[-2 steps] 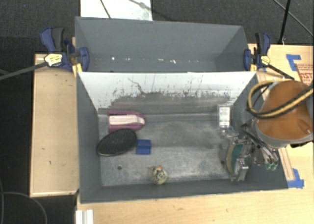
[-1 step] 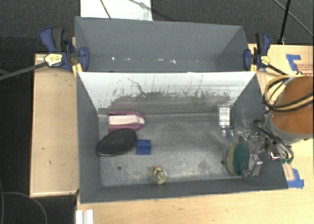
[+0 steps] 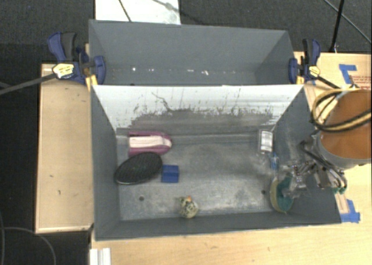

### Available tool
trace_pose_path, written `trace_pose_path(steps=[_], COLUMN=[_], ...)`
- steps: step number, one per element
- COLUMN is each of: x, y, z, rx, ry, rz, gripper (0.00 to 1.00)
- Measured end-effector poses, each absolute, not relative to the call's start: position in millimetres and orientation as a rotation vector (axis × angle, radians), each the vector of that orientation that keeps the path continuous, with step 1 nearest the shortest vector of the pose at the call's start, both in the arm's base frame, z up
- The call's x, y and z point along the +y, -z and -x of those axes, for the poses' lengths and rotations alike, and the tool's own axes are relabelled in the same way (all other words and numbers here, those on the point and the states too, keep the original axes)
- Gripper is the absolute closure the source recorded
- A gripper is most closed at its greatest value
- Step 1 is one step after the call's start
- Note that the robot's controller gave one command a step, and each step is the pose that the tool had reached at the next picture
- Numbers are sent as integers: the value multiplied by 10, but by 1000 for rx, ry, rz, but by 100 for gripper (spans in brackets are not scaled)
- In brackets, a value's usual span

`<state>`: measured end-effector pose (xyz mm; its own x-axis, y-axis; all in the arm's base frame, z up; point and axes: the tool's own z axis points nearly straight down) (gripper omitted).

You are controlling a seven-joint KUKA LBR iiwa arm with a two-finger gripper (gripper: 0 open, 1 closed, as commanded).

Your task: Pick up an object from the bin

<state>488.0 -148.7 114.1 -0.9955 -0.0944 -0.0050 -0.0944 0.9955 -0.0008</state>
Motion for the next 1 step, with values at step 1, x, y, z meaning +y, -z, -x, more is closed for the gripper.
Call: trace_pose_path(steps=[1], x=[-1490], y=[-2345], z=[-4929], rx=[3129], ry=[5], rz=[104], gripper=[100])
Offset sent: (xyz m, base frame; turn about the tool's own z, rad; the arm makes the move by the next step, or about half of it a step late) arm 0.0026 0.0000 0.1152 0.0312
